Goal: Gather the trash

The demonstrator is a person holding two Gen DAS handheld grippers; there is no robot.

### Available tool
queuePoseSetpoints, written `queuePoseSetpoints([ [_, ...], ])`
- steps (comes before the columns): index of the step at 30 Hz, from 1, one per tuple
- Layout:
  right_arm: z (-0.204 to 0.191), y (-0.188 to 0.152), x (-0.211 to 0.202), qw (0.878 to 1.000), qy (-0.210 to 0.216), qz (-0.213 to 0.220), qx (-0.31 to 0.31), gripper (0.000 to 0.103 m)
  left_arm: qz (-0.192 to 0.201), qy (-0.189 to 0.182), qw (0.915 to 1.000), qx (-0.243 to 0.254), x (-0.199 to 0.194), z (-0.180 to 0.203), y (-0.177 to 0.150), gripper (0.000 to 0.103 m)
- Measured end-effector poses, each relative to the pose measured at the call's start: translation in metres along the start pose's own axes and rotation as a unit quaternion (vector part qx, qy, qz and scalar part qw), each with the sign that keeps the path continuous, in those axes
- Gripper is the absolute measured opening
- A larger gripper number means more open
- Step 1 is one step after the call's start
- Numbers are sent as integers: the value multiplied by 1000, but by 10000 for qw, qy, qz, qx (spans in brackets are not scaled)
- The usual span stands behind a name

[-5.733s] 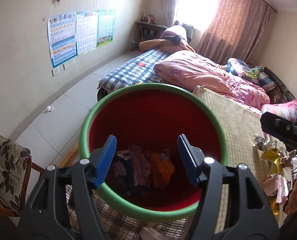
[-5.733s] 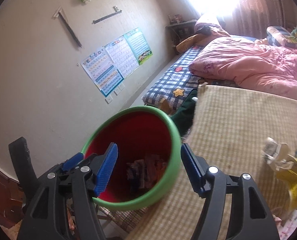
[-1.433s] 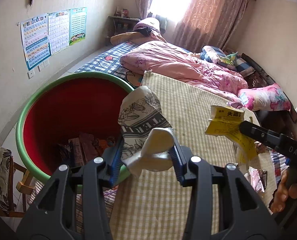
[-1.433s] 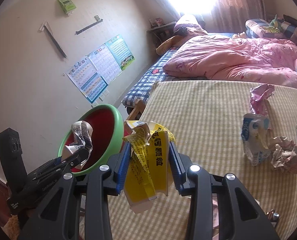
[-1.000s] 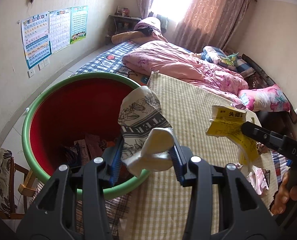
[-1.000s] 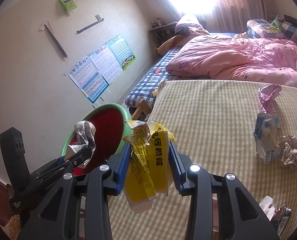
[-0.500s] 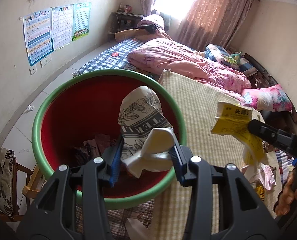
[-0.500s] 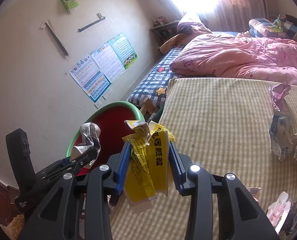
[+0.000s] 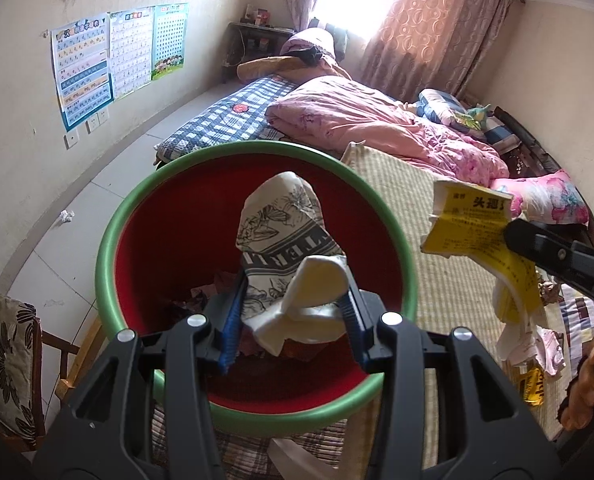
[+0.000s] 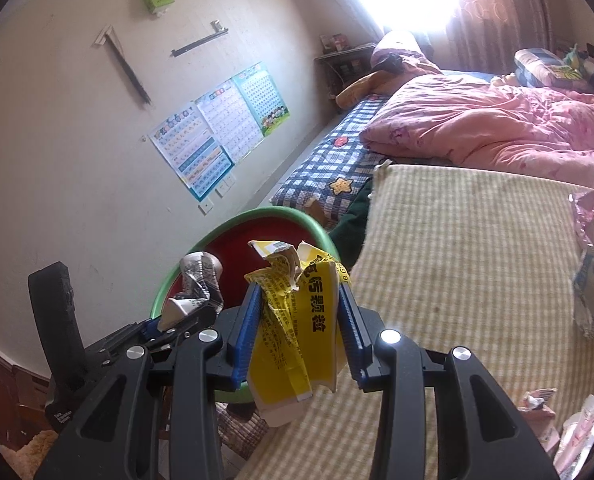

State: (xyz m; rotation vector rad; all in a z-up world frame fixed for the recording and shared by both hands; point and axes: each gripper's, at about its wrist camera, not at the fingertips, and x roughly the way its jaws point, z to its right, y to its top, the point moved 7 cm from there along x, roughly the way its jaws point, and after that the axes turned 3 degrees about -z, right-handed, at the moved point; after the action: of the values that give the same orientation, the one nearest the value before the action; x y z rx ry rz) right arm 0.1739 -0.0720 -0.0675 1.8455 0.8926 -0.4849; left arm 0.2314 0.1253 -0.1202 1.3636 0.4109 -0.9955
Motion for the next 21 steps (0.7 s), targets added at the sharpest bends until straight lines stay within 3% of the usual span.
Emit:
queuePoseSetpoints([
  [21,-37,14,48,9994,107,-234,-246,38,-138,96,9998,-106,13,-34,3,42],
])
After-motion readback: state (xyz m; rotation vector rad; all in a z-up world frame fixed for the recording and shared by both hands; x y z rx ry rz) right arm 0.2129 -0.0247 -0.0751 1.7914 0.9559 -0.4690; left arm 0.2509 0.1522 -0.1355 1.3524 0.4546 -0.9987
